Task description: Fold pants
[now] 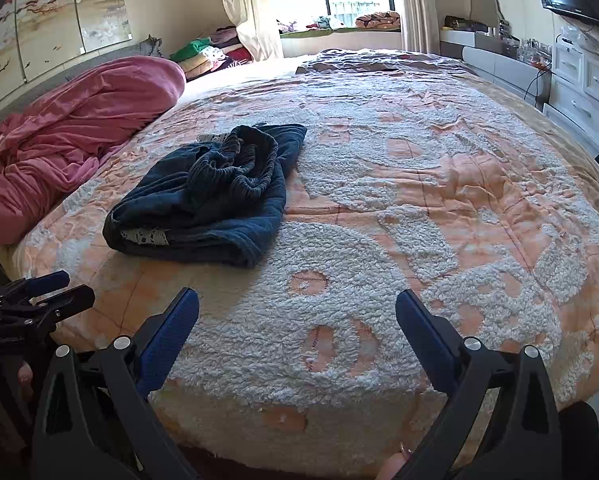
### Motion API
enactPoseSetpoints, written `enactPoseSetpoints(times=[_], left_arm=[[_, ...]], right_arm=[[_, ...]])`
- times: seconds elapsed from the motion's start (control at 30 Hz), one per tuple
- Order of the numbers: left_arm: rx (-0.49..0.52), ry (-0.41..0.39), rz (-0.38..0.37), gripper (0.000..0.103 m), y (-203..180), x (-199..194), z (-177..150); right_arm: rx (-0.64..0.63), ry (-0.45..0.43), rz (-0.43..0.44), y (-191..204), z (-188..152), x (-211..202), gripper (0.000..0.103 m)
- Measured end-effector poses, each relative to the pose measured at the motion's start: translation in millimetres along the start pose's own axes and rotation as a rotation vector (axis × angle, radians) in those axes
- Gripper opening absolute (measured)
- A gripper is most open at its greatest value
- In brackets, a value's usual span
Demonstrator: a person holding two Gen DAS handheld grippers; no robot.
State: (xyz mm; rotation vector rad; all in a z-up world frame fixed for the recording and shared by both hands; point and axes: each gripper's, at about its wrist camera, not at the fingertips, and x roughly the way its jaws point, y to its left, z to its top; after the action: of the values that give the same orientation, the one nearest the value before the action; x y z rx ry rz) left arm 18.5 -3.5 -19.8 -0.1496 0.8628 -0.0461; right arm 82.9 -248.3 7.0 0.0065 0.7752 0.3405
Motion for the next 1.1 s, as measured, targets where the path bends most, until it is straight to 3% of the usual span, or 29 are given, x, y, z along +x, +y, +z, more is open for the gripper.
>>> enactPoseSetpoints(times=[1.1], left_arm=[[-0.005,-0.002,0.002,0.094,1.3,-2.1,3.4]], right_arm=[[-0.001,0.024,-0.004,0.0,-1.9,6.0,0.098]])
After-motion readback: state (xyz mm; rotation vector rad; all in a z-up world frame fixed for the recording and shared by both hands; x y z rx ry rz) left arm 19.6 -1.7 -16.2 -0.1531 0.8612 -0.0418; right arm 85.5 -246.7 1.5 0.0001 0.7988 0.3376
